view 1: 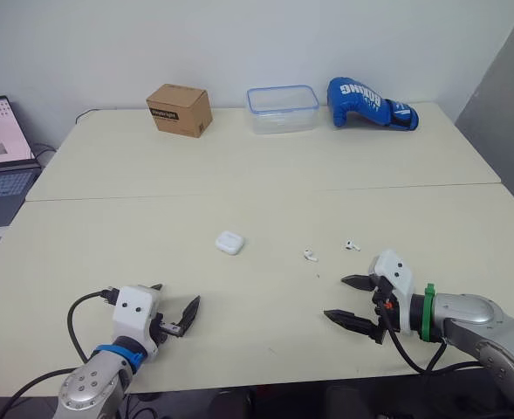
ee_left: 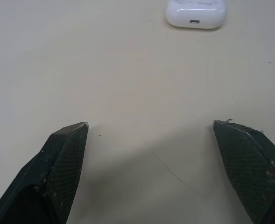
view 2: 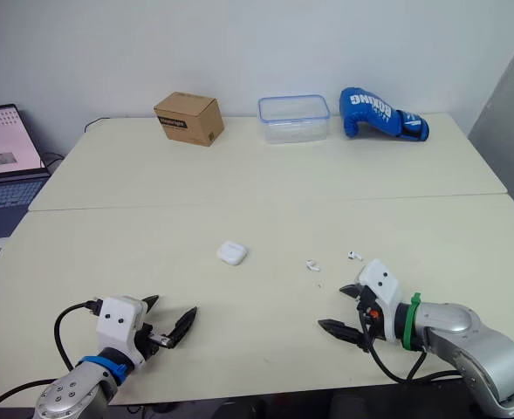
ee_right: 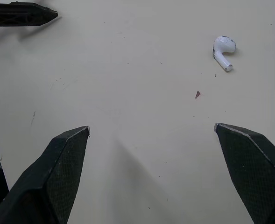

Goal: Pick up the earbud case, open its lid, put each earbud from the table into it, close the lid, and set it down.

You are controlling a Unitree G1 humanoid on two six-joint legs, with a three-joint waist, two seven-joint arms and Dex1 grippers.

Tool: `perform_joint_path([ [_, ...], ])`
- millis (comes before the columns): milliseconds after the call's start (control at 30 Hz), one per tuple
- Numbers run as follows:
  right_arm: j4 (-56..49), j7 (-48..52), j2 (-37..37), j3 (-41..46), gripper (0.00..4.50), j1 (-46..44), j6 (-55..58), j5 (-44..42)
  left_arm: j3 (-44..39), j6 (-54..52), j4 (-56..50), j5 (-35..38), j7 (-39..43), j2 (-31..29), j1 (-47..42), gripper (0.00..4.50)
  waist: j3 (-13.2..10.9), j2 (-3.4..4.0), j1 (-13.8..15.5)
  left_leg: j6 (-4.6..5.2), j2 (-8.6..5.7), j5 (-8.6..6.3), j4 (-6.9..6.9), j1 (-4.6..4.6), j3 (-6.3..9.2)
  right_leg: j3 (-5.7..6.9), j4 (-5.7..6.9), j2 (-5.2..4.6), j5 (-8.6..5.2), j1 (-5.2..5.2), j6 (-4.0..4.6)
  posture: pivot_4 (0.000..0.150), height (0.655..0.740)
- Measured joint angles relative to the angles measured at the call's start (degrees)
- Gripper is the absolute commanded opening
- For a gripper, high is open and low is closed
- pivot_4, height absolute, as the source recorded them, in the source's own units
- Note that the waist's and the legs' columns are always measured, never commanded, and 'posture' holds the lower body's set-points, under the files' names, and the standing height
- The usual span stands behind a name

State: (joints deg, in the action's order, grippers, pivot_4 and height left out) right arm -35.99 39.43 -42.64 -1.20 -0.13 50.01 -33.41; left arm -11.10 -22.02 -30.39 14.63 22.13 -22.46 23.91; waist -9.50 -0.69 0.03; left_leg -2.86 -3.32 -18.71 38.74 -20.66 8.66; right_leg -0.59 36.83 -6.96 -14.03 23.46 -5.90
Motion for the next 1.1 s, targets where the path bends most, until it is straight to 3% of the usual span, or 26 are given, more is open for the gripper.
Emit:
perform_joint_path([
  [533, 0.49, 2.13, -0.25, 0.04, 4.49, 1.24, -2.53, 0.68, -0.08, -0.10, 0.01, 2.82, 3.33, 0.10, -0.45, 4.46, 0.00, 0.00, 0.00, 0.00, 0.00, 0.00, 0.00, 0.00, 0.00, 0.00, 0.00, 0.00, 0.00, 0.00, 0.00, 0.150, 0.7307],
  [700, 1.95, 6.18, -3.56, 0.04, 4.49, 0.01, -6.95, 1.97, -0.77, -2.80, 0.06, 8.29, 6.93, -2.44, -7.57, 4.46, 0.00, 0.00, 0.03, -0.01, 0.00, 0.01, 0.02, 0.01, 0.02, 0.05, 0.03, 0.00, 0.00, -0.02, 0.00, 0.150, 0.7307],
  [1100, 9.80, 14.70, -5.22, 0.95, 4.49, -11.70, -18.77, 5.17, 5.10, 5.78, 14.02, 3.80, 8.37, 0.31, -18.59, 4.46, -0.01, -0.01, -0.11, -0.22, -0.02, 0.12, 0.02, 0.00, 0.03, 0.04, -0.02, 0.00, 0.01, -0.02, 0.00, 0.150, 0.7307],
])
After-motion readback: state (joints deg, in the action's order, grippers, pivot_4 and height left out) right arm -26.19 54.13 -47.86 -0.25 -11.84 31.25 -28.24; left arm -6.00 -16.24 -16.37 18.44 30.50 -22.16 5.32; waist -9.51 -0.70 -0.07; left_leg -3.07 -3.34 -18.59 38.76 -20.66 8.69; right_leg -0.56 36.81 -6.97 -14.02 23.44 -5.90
